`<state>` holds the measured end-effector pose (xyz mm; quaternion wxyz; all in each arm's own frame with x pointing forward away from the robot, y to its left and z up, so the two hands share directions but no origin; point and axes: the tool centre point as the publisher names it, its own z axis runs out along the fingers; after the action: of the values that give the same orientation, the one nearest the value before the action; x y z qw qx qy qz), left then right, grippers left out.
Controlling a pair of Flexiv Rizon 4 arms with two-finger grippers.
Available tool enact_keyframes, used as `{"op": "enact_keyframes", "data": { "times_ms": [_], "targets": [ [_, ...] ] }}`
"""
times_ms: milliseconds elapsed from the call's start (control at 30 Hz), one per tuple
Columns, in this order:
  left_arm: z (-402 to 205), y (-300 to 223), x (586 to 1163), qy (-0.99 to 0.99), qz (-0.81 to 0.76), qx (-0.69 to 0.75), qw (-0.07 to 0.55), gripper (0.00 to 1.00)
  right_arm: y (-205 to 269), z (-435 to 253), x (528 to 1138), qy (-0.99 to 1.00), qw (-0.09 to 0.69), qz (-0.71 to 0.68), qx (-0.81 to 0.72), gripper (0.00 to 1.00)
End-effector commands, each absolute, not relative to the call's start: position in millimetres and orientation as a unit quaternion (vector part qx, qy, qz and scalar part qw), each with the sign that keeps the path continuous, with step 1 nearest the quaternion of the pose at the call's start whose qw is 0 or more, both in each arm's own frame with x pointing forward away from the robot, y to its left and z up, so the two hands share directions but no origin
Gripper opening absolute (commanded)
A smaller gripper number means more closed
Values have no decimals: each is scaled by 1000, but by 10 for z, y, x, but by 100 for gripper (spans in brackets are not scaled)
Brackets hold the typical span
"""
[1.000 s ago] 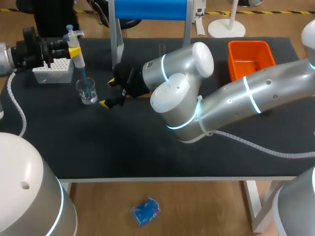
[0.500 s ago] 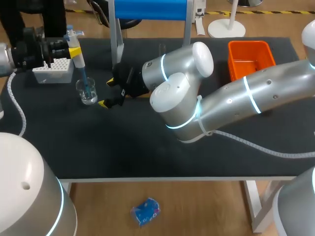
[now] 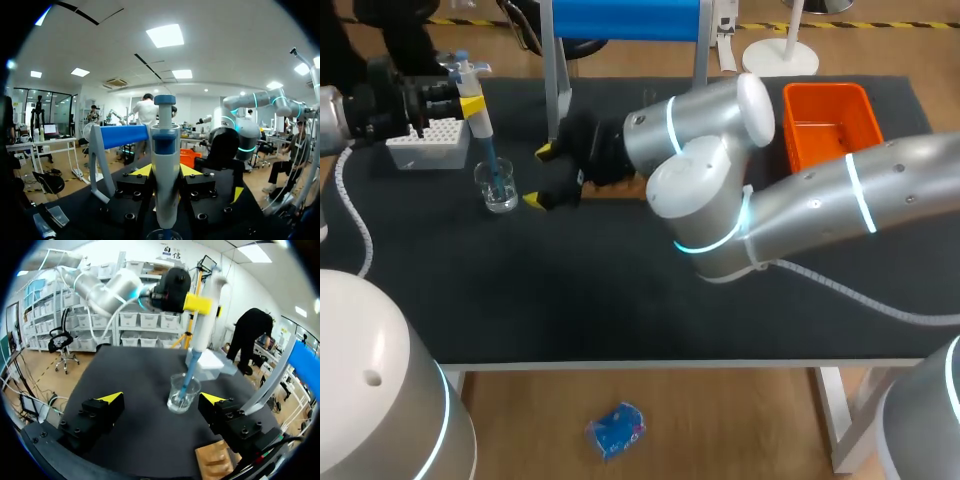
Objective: Invert the test tube, pick up the pipette, mount the tip to pipette, aspirate from beaker and dispense into the tube, eject the tip, return the pipette, and cap with the stopper.
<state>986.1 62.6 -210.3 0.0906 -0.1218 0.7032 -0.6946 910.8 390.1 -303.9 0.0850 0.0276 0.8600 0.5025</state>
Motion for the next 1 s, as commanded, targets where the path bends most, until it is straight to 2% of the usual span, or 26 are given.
{"op": "enact_keyframes", "data": {
  "times_ms": [33,567,1000],
  "targets": [
    [-2108,629,9863,703,-695,-121,91,0,3370,-2493,9089,863,41,503,6,100],
    [-2108,629,9863,703,-695,-121,91,0,3425,-1751,9334,815,5,578,-36,100],
    [-2108,629,9863,703,-695,-121,91,0,3689,-1443,9654,841,-12,536,-79,100]
  ]
}}
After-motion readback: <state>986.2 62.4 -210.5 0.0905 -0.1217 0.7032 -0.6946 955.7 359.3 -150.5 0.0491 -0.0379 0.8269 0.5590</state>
